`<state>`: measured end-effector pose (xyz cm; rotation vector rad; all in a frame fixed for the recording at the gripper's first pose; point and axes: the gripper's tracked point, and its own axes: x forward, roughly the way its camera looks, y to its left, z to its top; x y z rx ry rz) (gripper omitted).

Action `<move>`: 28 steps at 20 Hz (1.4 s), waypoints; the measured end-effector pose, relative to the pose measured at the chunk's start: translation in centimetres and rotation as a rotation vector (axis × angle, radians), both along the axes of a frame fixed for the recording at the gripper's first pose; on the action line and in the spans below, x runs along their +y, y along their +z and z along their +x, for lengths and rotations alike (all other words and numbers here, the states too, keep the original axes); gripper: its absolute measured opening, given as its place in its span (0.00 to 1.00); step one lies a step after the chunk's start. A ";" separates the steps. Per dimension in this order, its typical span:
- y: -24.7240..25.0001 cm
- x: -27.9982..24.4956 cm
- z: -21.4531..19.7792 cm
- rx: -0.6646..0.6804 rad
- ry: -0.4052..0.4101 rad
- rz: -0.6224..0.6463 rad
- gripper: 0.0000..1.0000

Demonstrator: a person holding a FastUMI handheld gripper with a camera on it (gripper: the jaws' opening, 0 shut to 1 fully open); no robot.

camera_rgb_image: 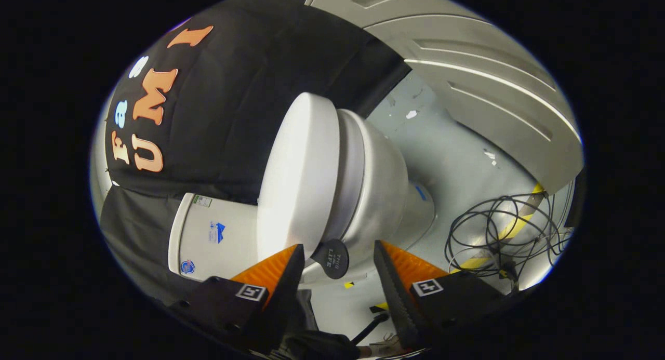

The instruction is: Open the toilet lid.

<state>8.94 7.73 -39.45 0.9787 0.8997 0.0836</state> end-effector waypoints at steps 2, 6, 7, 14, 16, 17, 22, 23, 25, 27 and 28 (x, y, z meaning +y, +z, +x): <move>-0.5 0.0 0.3 0.009 -0.010 0.019 0.78; -1.3 0.3 0.5 0.028 -0.009 0.063 0.55; -1.1 0.5 0.7 0.027 -0.011 0.083 0.53; -0.4 0.5 1.6 -0.007 -0.038 0.203 0.21; 0.1 0.6 1.3 -0.018 -0.042 0.238 0.09; 0.0 0.4 1.3 -0.027 -0.045 0.235 0.09; -0.2 0.4 1.9 -0.060 -0.025 0.159 0.08; -0.2 0.5 1.9 -0.075 -0.005 0.105 0.08; -0.3 0.6 1.9 -0.094 0.027 0.019 0.08; 0.2 0.1 2.1 -0.099 0.018 -0.007 0.08; 0.6 0.1 2.2 -0.109 0.019 -0.024 0.08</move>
